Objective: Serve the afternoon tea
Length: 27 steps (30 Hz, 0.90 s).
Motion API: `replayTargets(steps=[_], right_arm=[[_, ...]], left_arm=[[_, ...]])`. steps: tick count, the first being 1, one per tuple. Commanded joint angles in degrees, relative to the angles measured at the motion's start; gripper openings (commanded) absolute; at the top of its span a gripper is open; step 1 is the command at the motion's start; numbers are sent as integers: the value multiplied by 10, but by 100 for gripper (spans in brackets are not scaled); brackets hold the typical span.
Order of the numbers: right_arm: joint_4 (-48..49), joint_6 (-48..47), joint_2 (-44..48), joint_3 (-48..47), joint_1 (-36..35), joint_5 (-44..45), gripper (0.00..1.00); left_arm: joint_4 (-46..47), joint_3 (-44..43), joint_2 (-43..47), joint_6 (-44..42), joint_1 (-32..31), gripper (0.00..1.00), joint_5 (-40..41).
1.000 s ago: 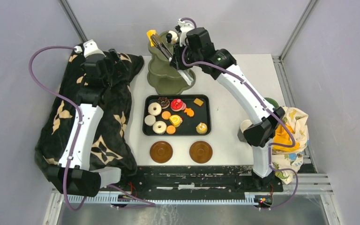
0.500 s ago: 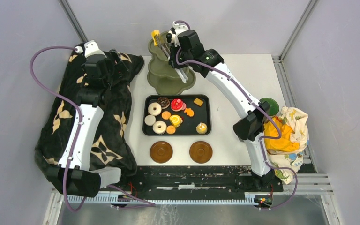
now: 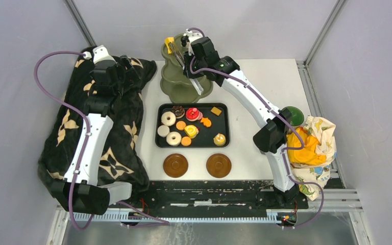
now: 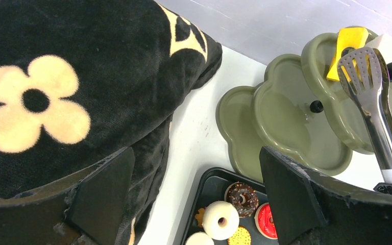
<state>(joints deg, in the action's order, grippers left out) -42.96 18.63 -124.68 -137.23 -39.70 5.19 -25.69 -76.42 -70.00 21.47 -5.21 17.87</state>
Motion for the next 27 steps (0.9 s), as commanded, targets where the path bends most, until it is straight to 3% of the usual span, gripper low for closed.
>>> replayTargets(steps=[1, 11, 22, 27], right_arm=[[37, 3, 51, -2, -2, 1, 7], [52, -5, 90, 47, -7, 24, 7], [26, -9, 63, 21, -9, 21, 8], [20, -8, 57, 14, -9, 22, 21]], left_arm=[[11, 3, 14, 17, 1, 99, -1], [12, 8, 17, 18, 1, 99, -6], [15, 13, 20, 20, 2, 99, -13], [15, 11, 18, 18, 2, 99, -12]])
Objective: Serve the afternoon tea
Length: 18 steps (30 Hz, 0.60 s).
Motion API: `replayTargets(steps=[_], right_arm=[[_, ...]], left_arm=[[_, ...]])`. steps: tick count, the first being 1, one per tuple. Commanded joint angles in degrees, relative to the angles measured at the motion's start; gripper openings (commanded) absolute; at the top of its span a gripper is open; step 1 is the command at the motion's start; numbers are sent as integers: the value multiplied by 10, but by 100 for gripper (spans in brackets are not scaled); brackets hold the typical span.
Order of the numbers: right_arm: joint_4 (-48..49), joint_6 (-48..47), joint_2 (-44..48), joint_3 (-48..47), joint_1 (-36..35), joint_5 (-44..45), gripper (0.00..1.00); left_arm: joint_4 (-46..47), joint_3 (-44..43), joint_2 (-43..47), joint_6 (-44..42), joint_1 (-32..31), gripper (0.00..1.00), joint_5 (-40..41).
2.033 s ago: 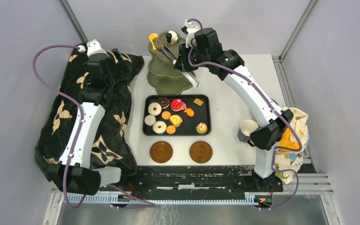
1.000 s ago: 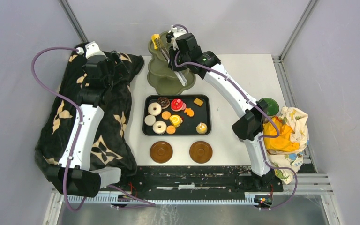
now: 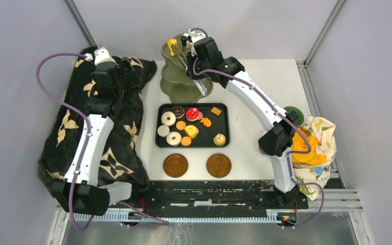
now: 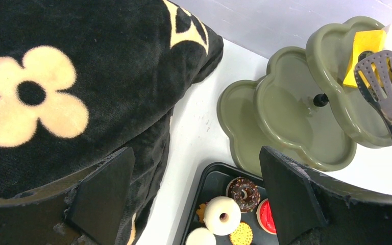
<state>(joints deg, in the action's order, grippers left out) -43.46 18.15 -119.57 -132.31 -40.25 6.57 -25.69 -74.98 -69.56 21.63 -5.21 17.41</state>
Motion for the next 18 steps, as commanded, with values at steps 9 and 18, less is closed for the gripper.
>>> replayTargets(steps=[9, 18], right_arm=[[15, -3, 7, -46, -4, 4, 43], [20, -2, 25, -39, -7, -5, 46]], left_arm=[[18, -2, 13, 17, 0, 99, -27], [19, -1, 13, 19, 0, 99, -36]])
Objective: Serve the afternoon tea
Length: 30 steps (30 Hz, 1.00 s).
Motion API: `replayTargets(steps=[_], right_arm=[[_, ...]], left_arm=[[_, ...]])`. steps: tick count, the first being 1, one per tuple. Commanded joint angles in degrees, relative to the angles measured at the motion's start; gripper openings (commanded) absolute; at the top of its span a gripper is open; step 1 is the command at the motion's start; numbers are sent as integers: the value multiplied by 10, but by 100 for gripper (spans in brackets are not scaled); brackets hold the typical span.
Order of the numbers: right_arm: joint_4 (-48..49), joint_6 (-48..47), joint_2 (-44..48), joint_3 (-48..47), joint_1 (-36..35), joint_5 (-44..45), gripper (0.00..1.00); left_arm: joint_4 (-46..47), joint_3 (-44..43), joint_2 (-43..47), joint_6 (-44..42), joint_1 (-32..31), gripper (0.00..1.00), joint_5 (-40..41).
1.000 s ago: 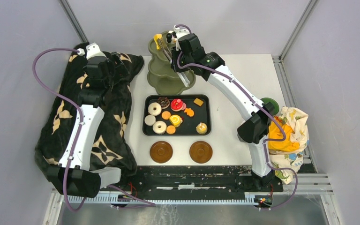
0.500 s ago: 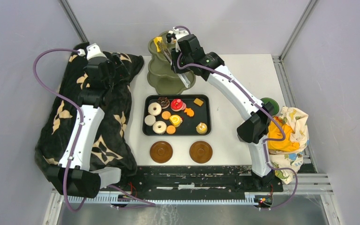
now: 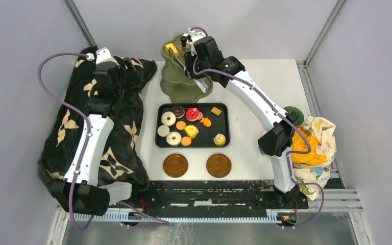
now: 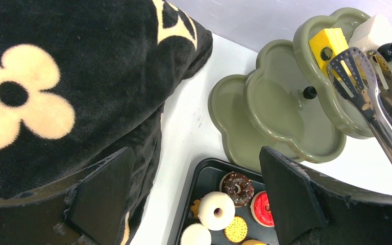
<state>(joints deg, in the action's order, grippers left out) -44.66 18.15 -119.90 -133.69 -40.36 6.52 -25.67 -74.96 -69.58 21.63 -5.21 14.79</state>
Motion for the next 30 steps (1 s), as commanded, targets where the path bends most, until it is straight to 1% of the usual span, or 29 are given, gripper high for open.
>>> replayTargets(steps=[1, 13, 20, 23, 26, 30], right_arm=[[33, -2, 33, -23, -7, -5, 46], [50, -11, 119, 53, -18, 6, 46], [61, -9, 196, 145, -18, 24, 46], [65, -8, 255, 216, -18, 27, 45], [71, -1, 331, 320, -18, 40, 44], [63, 32, 436, 467, -18, 58, 43]], left_arm=[[19, -1, 14, 19, 0, 99, -9], [18, -3, 12, 28, -2, 99, -20], [13, -4, 10, 34, -1, 99, -29], [10, -4, 12, 37, -1, 99, -36], [3, -4, 18, 35, -1, 99, -36], [-11, 9, 25, 31, -1, 99, -42]])
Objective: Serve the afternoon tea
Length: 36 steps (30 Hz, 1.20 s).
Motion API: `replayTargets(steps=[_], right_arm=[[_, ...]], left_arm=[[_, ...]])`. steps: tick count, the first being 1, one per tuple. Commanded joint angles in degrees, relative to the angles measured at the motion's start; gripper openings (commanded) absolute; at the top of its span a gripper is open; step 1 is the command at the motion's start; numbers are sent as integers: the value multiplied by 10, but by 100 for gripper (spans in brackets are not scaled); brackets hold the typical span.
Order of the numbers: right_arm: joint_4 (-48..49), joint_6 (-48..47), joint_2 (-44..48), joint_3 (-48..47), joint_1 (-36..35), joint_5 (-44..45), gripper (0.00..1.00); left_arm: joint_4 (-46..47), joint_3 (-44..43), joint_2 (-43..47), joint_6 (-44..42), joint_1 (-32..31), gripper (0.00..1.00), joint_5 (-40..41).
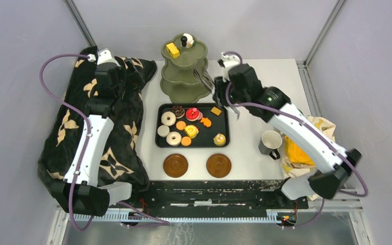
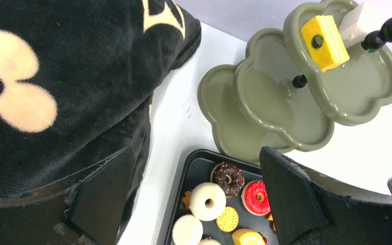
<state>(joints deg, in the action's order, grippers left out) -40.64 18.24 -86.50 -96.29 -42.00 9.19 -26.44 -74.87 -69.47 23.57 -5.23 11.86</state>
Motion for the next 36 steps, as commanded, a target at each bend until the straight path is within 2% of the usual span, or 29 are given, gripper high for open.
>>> replayTargets(steps=[1, 5, 9, 11, 15, 24, 30, 36], right_arm=[[17, 45, 129, 124, -2, 36, 42], [3, 75, 171, 229, -2, 34, 40], [-8, 77, 164, 263, -2, 9, 40], [-13, 71, 148, 266, -2, -17, 41], [-17, 56, 103, 265, -2, -70, 43], [-4, 40, 55, 269, -2, -60, 45], [0, 29, 33, 270, -2, -58, 46], [-9, 19, 5, 263, -2, -49, 47]], left_arm=[[-7, 17, 27, 12, -1, 99, -17], [-11, 81, 48, 26, -17, 99, -40], [-21, 135, 61, 39, -115, 99, 28], [-24, 153, 67, 55, -142, 99, 35], [-17, 179, 80, 78, -146, 99, 31], [-34, 173, 90, 86, -146, 99, 115], [-23, 164, 66, 70, -145, 99, 53], [-14, 164, 55, 59, -145, 99, 35]])
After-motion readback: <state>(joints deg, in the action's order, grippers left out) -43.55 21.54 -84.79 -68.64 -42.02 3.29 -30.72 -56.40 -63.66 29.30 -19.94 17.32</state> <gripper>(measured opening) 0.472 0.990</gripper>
